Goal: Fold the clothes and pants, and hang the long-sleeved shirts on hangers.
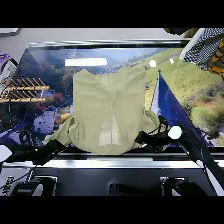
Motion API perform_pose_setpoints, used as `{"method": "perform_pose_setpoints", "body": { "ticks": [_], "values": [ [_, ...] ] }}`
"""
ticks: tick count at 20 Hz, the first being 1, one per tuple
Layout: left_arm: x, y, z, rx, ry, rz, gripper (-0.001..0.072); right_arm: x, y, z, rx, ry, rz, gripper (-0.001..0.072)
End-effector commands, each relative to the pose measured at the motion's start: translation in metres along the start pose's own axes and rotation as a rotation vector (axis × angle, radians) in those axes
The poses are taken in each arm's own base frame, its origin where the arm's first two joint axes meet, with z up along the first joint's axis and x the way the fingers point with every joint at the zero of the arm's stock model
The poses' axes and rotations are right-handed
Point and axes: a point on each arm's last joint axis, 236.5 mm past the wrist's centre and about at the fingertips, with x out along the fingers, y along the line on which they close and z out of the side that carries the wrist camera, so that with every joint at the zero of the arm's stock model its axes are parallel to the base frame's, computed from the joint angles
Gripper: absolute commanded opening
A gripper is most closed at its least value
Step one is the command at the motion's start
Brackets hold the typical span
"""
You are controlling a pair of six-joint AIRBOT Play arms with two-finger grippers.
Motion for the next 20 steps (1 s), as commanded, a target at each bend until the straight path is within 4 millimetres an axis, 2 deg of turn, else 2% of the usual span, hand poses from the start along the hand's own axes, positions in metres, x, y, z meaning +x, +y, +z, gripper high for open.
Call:
{"method": "perform_pose_setpoints", "body": {
  "ticks": [1,4,6,7,9,10,13,17,20],
  "values": [
    [0.010,-0.002,-0.005,-0.035,-0.002,-0.033,0.0713,0.008,0.004,0.021,0.055,-0.096,0.033,0.0620],
    [0.011,-0.008,0.004,-0.029,-0.041,-0.054,0.0713,0.024,-0.002,0.017,0.098,-0.046,0.015,0.0620],
    [0.012,-0.010,0.009,-0.068,-0.057,-0.063,0.0713,0.034,-0.010,0.014,0.111,-0.014,-0.012,0.0586],
    [0.013,-0.011,0.009,-0.076,-0.052,-0.063,0.0713,0.037,-0.012,0.014,0.116,-0.007,-0.019,0.0481],
    [0.018,-0.012,0.009,-0.082,-0.034,-0.061,0.0713,0.037,-0.010,0.018,0.112,-0.025,-0.012,0.0180],
    [0.022,-0.015,0.008,-0.082,-0.023,-0.064,0.0713,0.034,-0.008,0.020,0.109,-0.039,-0.002,0.0052],
    [0.040,-0.027,0.009,-0.069,0.008,-0.074,0.0712,0.023,0.002,0.022,0.091,-0.066,0.029,0.0033],
    [0.082,-0.035,0.006,-0.047,0.058,-0.036,0.0713,0.009,0.009,0.014,0.065,-0.067,0.053,0.0033],
    [0.110,-0.050,0.006,-0.099,0.076,-0.068,0.0712,0.004,0.012,0.009,0.057,-0.059,0.060,0.0033]
  ]
}}
